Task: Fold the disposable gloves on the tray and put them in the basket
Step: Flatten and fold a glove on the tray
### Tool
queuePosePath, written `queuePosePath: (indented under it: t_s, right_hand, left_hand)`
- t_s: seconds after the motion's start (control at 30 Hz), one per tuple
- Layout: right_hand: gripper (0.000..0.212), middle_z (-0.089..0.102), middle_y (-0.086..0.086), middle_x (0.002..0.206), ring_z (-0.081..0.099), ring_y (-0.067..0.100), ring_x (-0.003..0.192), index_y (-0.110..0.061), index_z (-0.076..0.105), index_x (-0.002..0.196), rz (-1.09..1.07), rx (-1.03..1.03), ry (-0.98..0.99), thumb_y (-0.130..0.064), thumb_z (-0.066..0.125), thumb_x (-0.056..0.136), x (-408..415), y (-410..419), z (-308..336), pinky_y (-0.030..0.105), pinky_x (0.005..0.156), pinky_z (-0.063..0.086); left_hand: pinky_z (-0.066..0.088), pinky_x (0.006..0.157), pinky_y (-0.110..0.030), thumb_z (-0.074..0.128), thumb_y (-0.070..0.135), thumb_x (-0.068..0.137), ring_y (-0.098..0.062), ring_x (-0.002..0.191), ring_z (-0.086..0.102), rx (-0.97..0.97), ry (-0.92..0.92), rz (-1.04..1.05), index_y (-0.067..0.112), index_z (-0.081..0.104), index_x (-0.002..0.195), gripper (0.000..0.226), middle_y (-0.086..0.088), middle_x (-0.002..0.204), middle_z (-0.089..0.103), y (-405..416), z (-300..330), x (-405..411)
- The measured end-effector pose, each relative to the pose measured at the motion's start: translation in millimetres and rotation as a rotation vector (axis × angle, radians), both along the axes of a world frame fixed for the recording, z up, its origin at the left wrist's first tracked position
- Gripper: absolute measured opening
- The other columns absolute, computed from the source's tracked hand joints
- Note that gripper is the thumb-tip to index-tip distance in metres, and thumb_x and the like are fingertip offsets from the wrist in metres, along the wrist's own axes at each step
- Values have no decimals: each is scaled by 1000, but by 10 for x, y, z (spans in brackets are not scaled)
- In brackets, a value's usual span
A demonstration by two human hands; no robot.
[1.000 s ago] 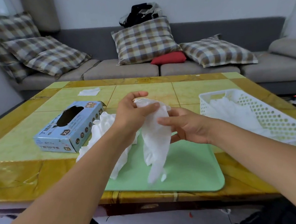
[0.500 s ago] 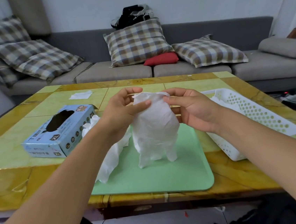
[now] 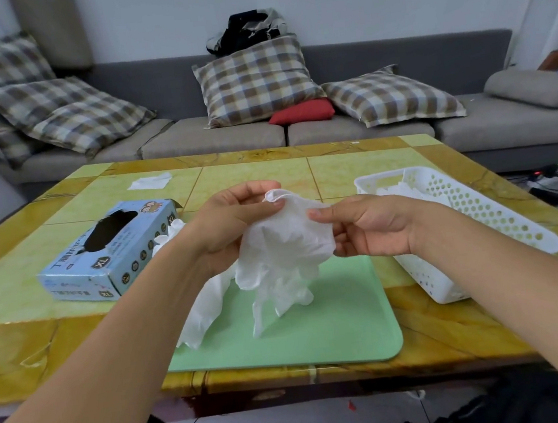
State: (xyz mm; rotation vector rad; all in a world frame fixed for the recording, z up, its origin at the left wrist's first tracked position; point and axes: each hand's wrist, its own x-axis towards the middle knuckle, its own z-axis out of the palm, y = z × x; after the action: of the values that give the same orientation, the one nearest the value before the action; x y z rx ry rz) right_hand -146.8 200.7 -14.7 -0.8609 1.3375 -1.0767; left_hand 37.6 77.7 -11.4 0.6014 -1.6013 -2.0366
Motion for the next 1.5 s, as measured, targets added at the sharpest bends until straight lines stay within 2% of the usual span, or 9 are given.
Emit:
queuePosePath:
  t_s: [0.23, 0.37, 0.6, 0.8, 0.93, 1.1, 1.2, 1.3, 1.5]
  right_hand:
    - [35, 71, 8, 95, 66, 20, 83, -5, 70, 108, -111, -175, -44, -11, 75, 74, -35, -65, -18, 29, 78, 58]
    - [38, 72, 8, 94, 67, 21, 82, -6, 70, 113, -46, -30, -46, -17, 75, 77, -55, -43, -16, 32, 77, 59]
    - [31, 71, 4, 90, 54, 6, 58, -14, 66, 108, -275, 162, 163, -17, 82, 82, -108, -244, -281, 15, 38, 24]
    - [14, 70, -12, 68, 58, -4, 54, -4, 74, 100, -605, -614, 392, -2, 75, 87, -78, -159, 221, 8, 51, 40]
    - [10, 75, -8, 80, 64, 1, 71, -13, 77, 90, -453, -792, 640, -5, 79, 84, -92, -12, 290, 17, 69, 51]
    - [13, 78, 4, 91, 65, 4, 74, -8, 80, 93, -88, -390, 870, -6, 83, 80, -202, 12, -197, 26, 75, 56]
    - [10, 76, -19, 88, 69, 4, 83, -23, 80, 94, 352, -94, 1031, -19, 82, 85, -188, 43, -482, 27, 82, 57]
    - [13, 73, -23, 86, 64, -3, 79, -23, 80, 98, 552, 4, 1003, -23, 81, 86, -97, 67, -502, 18, 76, 49]
    - [18, 77, -10, 97, 64, 1, 83, -25, 80, 103, 667, 77, 863, -33, 79, 87, -31, 48, -353, 34, 81, 52]
  left_hand:
    - [61, 82, -29, 82, 19, 65, -24, 96, 71, -78, -262, -24, 0, 72, 114, 53, -16, 112, 74, -75, -48, 69]
    - [62, 77, -25, 81, 21, 64, -20, 87, 73, -32, -376, -93, -6, 71, 111, 54, -15, 106, 76, -100, -62, 84]
    - [36, 55, -25, 78, 27, 88, -17, 65, 44, -302, -619, 96, 5, 75, 96, 24, -8, 84, 59, -169, -246, -179]
    - [46, 49, -16, 70, 17, 94, -3, 53, 62, -739, 73, 461, 22, 77, 94, 8, 18, 67, 70, -55, 160, -319]
    - [53, 66, -14, 72, 16, 92, 1, 72, 70, -929, 132, 376, 29, 76, 95, 14, 22, 78, 74, -29, 184, -173]
    - [47, 61, -24, 79, 21, 86, -2, 57, 54, -1008, -371, -37, 23, 78, 77, 9, 6, 67, 72, -142, -343, -22]
    - [51, 70, -20, 79, 22, 86, -9, 66, 67, -1036, -594, -356, 24, 80, 84, 3, 12, 78, 75, -172, -617, 35]
    - [53, 80, -20, 78, 25, 86, -1, 82, 69, -1013, -684, -558, 31, 79, 93, 9, 21, 88, 74, -120, -663, 53]
    - [52, 92, -26, 72, 23, 86, -1, 96, 65, -996, -801, -811, 43, 75, 103, 27, 26, 102, 68, -38, -452, 71]
